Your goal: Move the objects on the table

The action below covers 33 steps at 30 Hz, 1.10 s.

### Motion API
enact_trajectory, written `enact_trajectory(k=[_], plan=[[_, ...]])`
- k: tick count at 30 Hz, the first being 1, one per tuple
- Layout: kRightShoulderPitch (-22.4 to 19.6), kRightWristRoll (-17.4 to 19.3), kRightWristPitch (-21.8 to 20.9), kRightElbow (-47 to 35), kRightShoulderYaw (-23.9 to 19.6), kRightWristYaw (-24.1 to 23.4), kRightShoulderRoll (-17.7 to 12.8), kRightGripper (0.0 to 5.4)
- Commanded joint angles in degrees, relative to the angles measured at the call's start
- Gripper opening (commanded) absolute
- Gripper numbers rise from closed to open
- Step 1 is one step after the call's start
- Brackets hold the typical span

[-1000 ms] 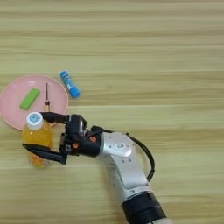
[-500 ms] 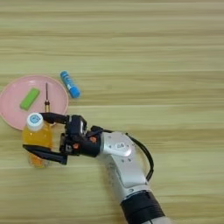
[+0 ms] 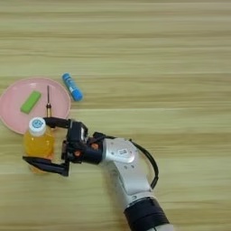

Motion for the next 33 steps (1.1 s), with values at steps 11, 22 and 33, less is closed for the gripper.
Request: enact_trajectory(k=[11,22,33], plan=[[-2.83,0.46,0.14,-2.45,-1.24,-1.72,0.13,5.37],[-2.48,2.46,1.69,-5.01,-1.92,-1.35,0.31,5.37],[-2.00,9.47,7.00,-11.15,-4.43,-1.09,0.11,5.37]])
